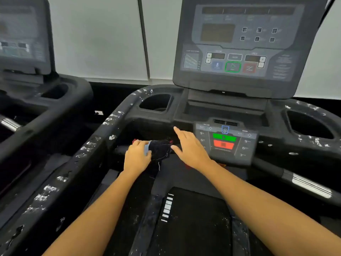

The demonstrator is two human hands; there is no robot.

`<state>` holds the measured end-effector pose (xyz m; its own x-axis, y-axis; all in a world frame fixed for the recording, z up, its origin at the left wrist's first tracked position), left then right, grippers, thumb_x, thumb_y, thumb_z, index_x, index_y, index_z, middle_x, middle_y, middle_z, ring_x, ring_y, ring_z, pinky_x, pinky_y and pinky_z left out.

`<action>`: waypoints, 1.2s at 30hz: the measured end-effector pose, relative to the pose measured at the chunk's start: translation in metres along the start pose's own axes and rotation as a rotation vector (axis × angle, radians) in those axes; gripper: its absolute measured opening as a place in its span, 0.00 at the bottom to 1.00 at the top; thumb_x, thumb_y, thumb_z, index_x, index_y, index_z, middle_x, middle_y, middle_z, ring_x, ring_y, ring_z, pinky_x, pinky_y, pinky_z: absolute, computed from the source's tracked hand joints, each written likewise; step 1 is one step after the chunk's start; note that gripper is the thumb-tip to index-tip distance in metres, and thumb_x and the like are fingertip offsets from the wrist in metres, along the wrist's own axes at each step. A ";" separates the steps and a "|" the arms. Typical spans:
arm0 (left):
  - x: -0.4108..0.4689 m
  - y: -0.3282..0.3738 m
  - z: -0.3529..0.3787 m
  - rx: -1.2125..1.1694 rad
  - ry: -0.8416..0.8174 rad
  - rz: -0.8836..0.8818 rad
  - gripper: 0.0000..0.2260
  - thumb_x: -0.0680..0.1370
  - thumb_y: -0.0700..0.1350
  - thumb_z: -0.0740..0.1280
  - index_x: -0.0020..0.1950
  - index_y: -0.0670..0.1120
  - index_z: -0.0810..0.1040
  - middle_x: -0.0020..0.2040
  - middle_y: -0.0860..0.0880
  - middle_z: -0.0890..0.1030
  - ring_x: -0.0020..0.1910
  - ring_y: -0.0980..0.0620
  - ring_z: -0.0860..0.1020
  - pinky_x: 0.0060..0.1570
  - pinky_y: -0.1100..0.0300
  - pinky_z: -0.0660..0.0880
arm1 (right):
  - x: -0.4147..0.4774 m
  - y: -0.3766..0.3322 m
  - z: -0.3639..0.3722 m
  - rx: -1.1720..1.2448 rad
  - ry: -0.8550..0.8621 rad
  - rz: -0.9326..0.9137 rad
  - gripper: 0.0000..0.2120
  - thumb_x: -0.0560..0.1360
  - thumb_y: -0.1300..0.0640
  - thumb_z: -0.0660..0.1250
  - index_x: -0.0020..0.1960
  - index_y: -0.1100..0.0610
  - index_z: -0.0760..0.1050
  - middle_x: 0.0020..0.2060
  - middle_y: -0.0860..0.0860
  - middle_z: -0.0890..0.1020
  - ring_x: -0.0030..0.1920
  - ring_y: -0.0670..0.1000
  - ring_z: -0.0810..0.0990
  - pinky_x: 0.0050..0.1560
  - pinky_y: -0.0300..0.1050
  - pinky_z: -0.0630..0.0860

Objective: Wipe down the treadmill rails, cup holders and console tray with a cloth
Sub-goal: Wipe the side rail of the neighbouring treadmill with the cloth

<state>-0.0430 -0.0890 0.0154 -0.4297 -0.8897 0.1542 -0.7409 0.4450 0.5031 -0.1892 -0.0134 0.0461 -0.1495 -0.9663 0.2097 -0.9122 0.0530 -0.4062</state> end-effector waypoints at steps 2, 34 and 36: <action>0.002 -0.008 -0.001 -0.013 0.026 -0.041 0.19 0.75 0.42 0.67 0.65 0.43 0.72 0.66 0.42 0.71 0.64 0.43 0.70 0.61 0.52 0.67 | 0.004 -0.002 0.013 -0.023 -0.025 -0.014 0.28 0.79 0.51 0.61 0.75 0.57 0.57 0.69 0.54 0.68 0.70 0.53 0.63 0.68 0.45 0.60; 0.002 0.032 -0.009 -0.038 0.189 0.234 0.19 0.70 0.43 0.70 0.60 0.42 0.76 0.54 0.45 0.79 0.51 0.46 0.78 0.50 0.48 0.75 | 0.017 0.002 0.000 0.251 0.214 0.045 0.10 0.76 0.56 0.64 0.56 0.53 0.78 0.45 0.50 0.83 0.46 0.51 0.79 0.48 0.51 0.75; 0.000 0.045 -0.016 -0.121 0.178 0.252 0.16 0.71 0.45 0.67 0.57 0.42 0.77 0.50 0.46 0.80 0.47 0.48 0.79 0.48 0.49 0.75 | 0.007 0.015 -0.013 0.349 0.249 0.107 0.08 0.75 0.54 0.66 0.54 0.52 0.77 0.43 0.50 0.83 0.44 0.51 0.80 0.46 0.52 0.76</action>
<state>-0.0683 -0.0710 0.0519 -0.4865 -0.7619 0.4277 -0.5518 0.6474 0.5257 -0.2084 -0.0165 0.0531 -0.3623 -0.8674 0.3412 -0.7097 0.0194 -0.7042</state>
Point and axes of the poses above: each hand's wrist, its own x-axis towards the middle knuckle, its own z-axis out of the palm, y = z × x, the point moved 10 cm from there along x, towards the middle knuckle
